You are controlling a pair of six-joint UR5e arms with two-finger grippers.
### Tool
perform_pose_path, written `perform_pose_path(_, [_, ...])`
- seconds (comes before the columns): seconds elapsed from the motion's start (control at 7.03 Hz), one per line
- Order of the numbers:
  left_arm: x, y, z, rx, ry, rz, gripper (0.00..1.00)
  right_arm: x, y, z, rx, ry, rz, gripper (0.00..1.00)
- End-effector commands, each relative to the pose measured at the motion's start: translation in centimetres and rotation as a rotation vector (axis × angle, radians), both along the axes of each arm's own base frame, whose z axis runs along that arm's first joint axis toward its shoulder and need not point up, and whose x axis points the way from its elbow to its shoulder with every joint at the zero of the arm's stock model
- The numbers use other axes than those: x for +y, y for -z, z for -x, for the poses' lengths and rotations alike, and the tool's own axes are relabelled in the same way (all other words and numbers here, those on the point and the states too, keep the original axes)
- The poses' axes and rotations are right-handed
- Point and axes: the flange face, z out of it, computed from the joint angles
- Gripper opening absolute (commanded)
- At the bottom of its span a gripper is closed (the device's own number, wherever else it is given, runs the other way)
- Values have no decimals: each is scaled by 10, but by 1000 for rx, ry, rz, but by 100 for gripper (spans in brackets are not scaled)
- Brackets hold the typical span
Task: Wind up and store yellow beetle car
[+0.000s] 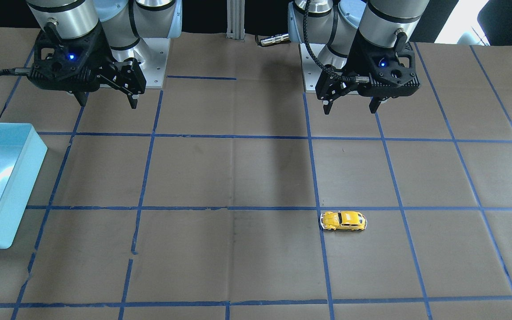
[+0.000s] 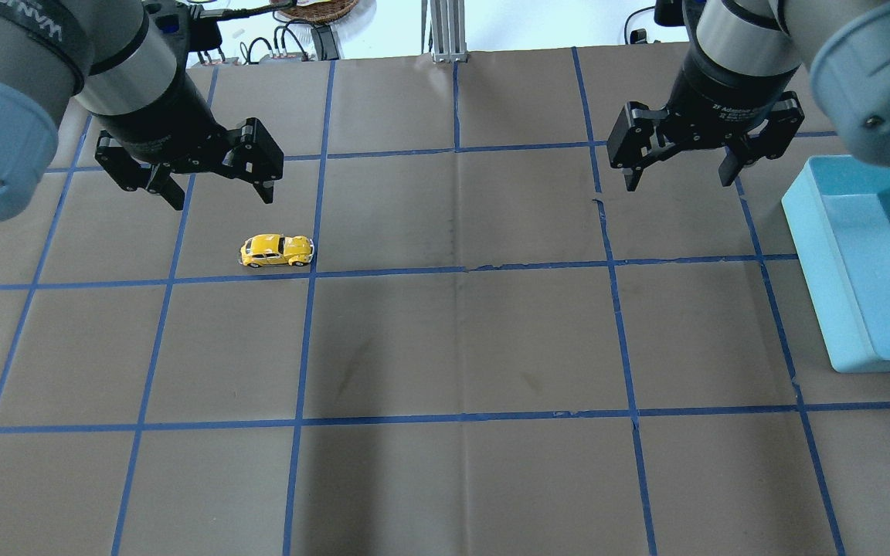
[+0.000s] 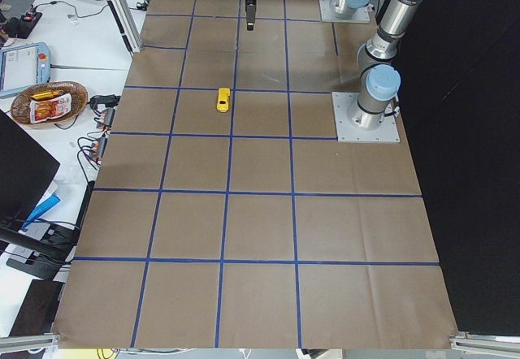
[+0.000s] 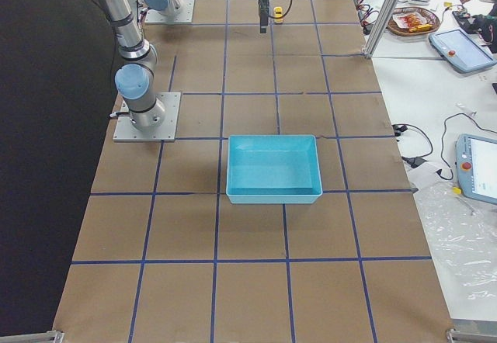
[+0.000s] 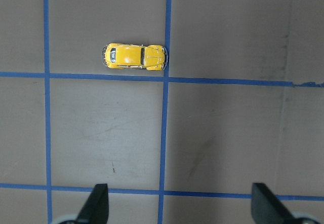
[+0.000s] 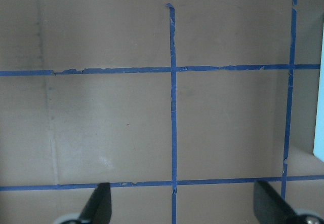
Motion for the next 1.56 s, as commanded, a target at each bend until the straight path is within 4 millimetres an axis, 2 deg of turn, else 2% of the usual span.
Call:
perform_pose_path(0.0, [2, 0, 1, 6, 1, -1, 100, 0, 0, 0, 0, 0, -2, 99])
perform_pose_path(0.14, [-1, 2, -3, -2, 1, -7, 100, 0, 0, 0, 0, 0, -2, 99])
perform_pose_path(0.28, [-17, 12, -10, -6, 53, -16, 100, 0, 1, 0, 0, 0, -3, 99])
perform_pose_path(0.43, [-38, 27, -12, -9, 225, -34, 100, 0, 1, 0, 0, 0, -3, 99])
perform_pose_path(0.71, [-78, 82, -21, -10, 394, -100, 100, 0, 1, 0, 0, 0, -5, 99])
perform_pose_path(0.85, [-105, 112, -20, -17, 529, -73, 100, 0, 1, 0, 0, 0, -5, 99])
perform_pose_path(1.0, [-124, 143, -23, -23, 744, -77, 99, 0, 1, 1, 0, 1, -5, 99])
perform_pose_path(1.14, [-133, 170, -49, -62, 978, -147, 99, 0, 1, 1, 0, 1, -3, 99])
perform_pose_path(1.28, [-131, 186, -73, -43, 960, -181, 99, 0, 1, 1, 0, 1, -3, 99])
perform_pose_path(1.42, [-132, 199, -76, -19, 956, -195, 100, 0, 1, 1, 0, 1, -5, 99])
